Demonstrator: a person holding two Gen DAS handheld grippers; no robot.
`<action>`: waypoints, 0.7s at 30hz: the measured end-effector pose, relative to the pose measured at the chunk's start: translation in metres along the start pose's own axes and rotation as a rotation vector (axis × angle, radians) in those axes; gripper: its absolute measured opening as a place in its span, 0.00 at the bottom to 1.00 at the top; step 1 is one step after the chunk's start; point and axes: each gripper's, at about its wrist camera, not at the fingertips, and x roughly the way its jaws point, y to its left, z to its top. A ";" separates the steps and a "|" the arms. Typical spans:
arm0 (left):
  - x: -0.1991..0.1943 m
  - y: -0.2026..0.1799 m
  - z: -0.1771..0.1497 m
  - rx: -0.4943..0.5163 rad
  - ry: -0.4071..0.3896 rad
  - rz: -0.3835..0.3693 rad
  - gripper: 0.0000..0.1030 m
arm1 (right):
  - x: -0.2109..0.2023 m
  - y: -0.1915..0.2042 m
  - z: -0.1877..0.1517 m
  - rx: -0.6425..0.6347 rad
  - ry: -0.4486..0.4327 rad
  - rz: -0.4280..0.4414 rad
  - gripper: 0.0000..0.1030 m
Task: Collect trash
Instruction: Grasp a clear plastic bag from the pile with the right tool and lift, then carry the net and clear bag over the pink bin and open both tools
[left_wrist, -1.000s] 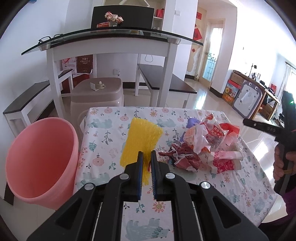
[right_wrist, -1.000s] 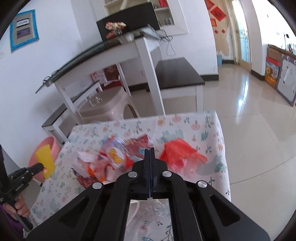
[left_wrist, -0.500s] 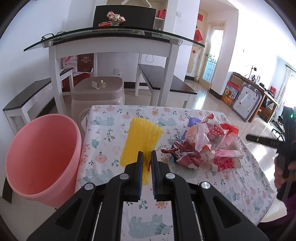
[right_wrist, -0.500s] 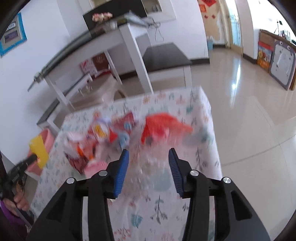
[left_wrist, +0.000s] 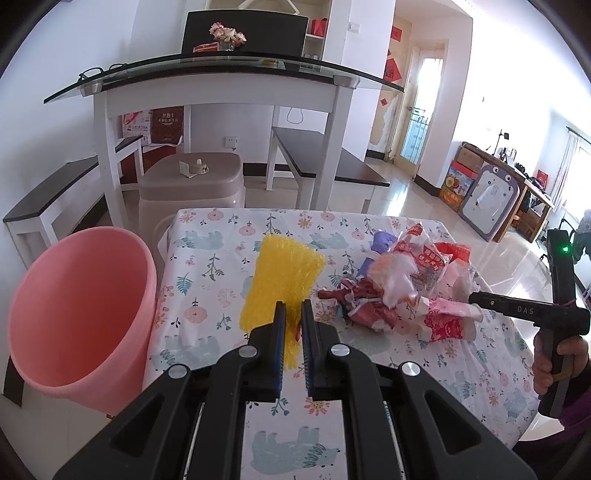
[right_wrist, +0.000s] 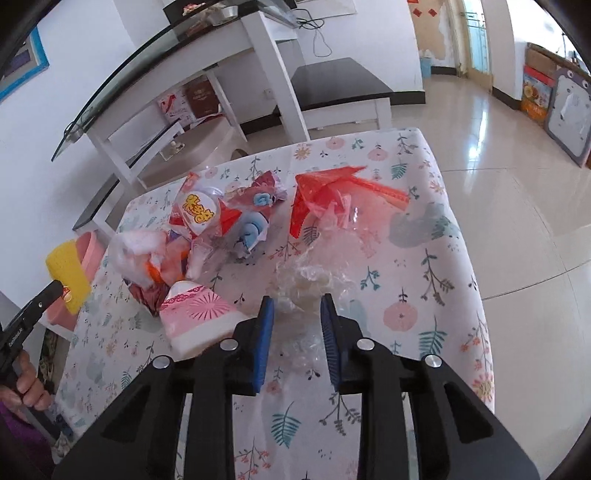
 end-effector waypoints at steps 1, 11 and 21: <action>-0.001 0.000 0.000 0.001 -0.002 -0.002 0.07 | -0.001 0.001 0.000 -0.001 0.000 0.004 0.19; -0.012 0.005 -0.001 -0.008 -0.030 -0.002 0.07 | -0.032 0.017 0.002 -0.038 -0.089 0.020 0.16; -0.032 0.020 0.002 -0.034 -0.093 0.037 0.07 | -0.064 0.086 0.031 -0.211 -0.238 0.093 0.16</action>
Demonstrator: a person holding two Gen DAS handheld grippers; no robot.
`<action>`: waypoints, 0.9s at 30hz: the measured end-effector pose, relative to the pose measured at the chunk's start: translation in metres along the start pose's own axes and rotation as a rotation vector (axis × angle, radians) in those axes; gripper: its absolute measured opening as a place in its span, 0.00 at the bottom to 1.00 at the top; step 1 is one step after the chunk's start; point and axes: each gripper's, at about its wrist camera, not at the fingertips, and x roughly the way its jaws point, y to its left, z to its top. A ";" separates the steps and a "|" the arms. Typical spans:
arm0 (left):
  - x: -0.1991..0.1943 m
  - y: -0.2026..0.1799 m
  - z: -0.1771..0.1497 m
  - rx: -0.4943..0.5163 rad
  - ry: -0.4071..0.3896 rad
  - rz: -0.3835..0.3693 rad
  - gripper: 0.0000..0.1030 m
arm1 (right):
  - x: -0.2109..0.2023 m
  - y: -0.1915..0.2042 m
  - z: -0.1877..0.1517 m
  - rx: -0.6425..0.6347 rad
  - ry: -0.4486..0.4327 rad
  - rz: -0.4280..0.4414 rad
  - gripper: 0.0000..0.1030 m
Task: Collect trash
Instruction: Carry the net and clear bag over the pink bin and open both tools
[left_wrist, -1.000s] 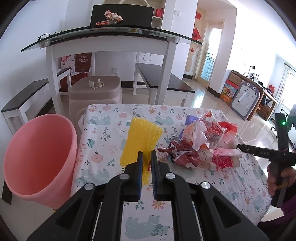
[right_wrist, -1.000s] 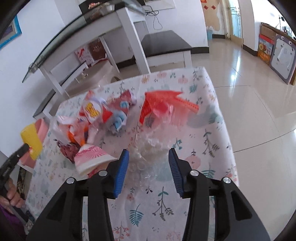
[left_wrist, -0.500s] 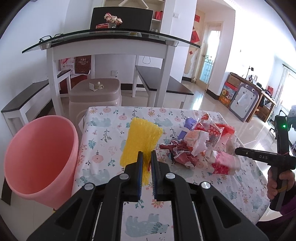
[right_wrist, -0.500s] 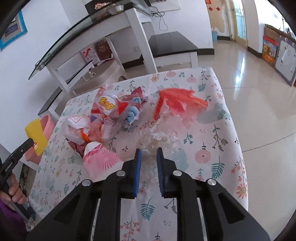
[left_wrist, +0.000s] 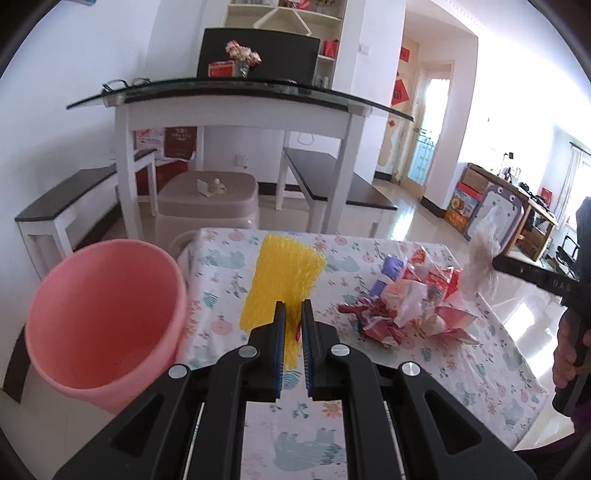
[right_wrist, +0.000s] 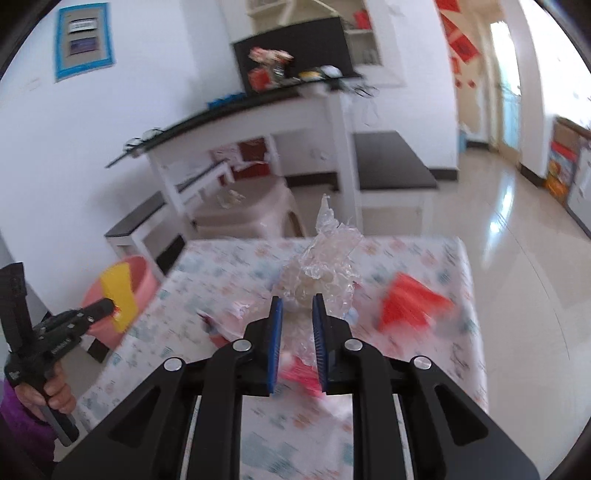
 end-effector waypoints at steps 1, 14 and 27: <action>-0.004 0.003 0.001 -0.002 -0.010 0.011 0.07 | 0.002 0.008 0.004 -0.015 -0.005 0.016 0.16; -0.041 0.079 -0.003 -0.116 -0.064 0.174 0.07 | 0.081 0.158 0.033 -0.223 0.034 0.306 0.16; -0.029 0.140 -0.013 -0.235 -0.037 0.259 0.08 | 0.158 0.260 0.014 -0.339 0.173 0.427 0.16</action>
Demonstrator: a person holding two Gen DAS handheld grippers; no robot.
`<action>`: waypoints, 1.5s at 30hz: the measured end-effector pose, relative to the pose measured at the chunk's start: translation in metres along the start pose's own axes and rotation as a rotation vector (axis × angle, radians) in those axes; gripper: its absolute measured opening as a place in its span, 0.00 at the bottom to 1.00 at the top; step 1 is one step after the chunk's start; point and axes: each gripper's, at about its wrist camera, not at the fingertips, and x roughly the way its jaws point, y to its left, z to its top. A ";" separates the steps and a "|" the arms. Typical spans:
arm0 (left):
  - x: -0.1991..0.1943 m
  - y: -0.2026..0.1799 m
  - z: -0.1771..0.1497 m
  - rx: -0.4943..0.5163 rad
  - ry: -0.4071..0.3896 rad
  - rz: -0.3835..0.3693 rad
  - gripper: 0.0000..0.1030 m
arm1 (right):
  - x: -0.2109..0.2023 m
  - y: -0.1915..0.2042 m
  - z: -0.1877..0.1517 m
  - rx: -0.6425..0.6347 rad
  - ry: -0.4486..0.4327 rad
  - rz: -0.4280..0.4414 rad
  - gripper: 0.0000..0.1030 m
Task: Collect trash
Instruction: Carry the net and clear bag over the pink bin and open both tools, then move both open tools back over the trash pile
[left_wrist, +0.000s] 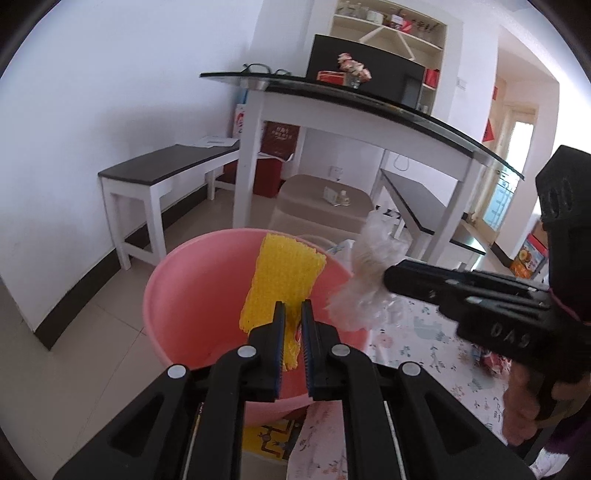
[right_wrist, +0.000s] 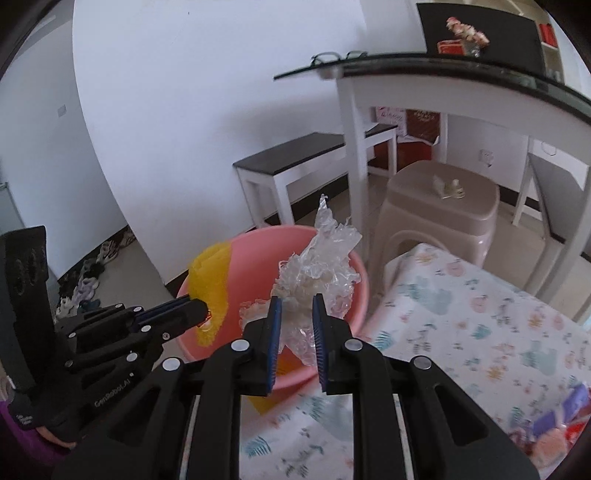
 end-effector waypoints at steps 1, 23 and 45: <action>0.001 0.003 0.000 -0.011 0.000 0.005 0.10 | 0.005 0.003 -0.001 0.000 0.005 0.002 0.16; -0.007 -0.005 0.000 -0.028 -0.002 -0.026 0.31 | -0.007 -0.001 -0.018 0.028 0.040 -0.008 0.33; -0.015 -0.128 -0.016 0.193 0.044 -0.245 0.30 | -0.145 -0.081 -0.095 0.218 -0.038 -0.215 0.33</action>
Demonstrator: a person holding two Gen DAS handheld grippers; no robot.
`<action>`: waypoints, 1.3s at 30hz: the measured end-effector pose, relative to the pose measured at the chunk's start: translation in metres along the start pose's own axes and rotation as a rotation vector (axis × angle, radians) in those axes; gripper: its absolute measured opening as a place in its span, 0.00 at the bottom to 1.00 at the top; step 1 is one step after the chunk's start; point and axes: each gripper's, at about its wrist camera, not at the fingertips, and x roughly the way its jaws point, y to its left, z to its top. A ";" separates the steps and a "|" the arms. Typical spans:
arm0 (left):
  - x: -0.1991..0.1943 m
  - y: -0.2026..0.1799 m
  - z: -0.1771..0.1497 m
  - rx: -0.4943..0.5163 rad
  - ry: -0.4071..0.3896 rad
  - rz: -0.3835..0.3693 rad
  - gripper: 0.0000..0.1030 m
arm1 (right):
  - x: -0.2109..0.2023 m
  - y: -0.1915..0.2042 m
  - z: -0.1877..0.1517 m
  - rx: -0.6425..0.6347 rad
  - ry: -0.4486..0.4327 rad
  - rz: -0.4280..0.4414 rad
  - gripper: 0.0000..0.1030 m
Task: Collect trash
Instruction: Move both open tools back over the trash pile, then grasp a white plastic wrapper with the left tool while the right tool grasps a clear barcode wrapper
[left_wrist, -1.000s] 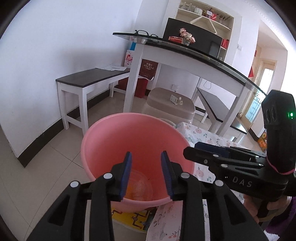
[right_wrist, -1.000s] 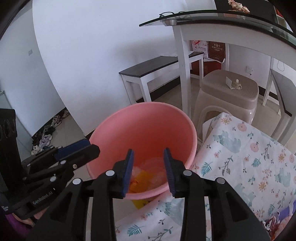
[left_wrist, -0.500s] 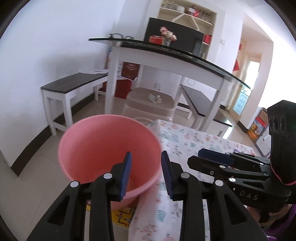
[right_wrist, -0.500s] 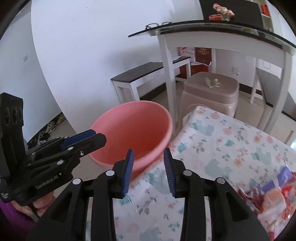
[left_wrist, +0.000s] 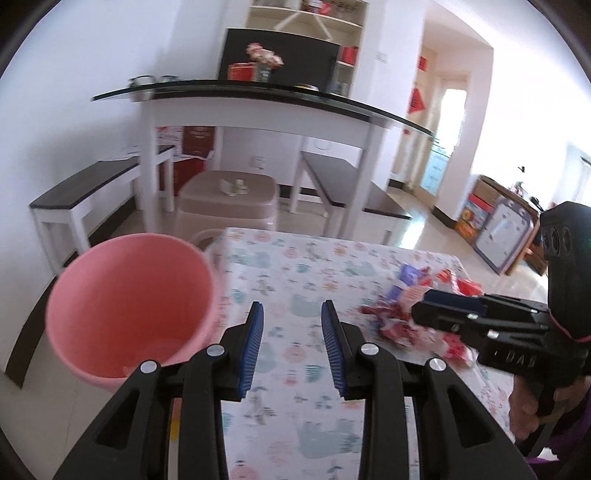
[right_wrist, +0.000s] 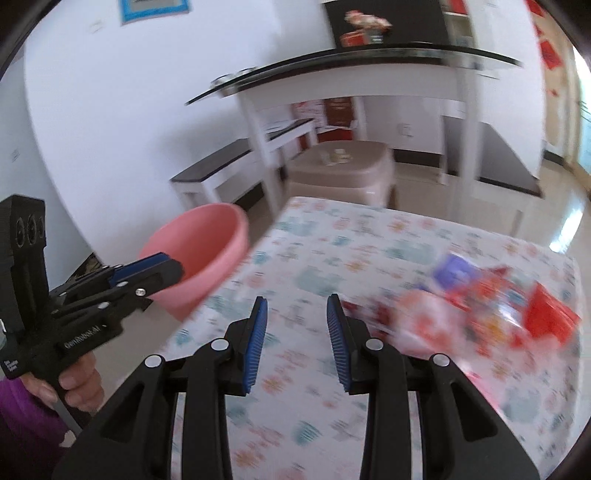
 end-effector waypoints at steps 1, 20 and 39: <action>0.002 -0.006 0.000 0.013 0.005 -0.013 0.30 | -0.008 -0.012 -0.004 0.020 -0.007 -0.025 0.33; 0.090 -0.142 0.004 0.265 0.145 -0.172 0.31 | -0.056 -0.136 -0.050 0.271 -0.056 -0.195 0.45; 0.091 -0.131 0.009 0.251 0.116 -0.117 0.06 | -0.031 -0.146 -0.030 0.257 -0.047 -0.120 0.45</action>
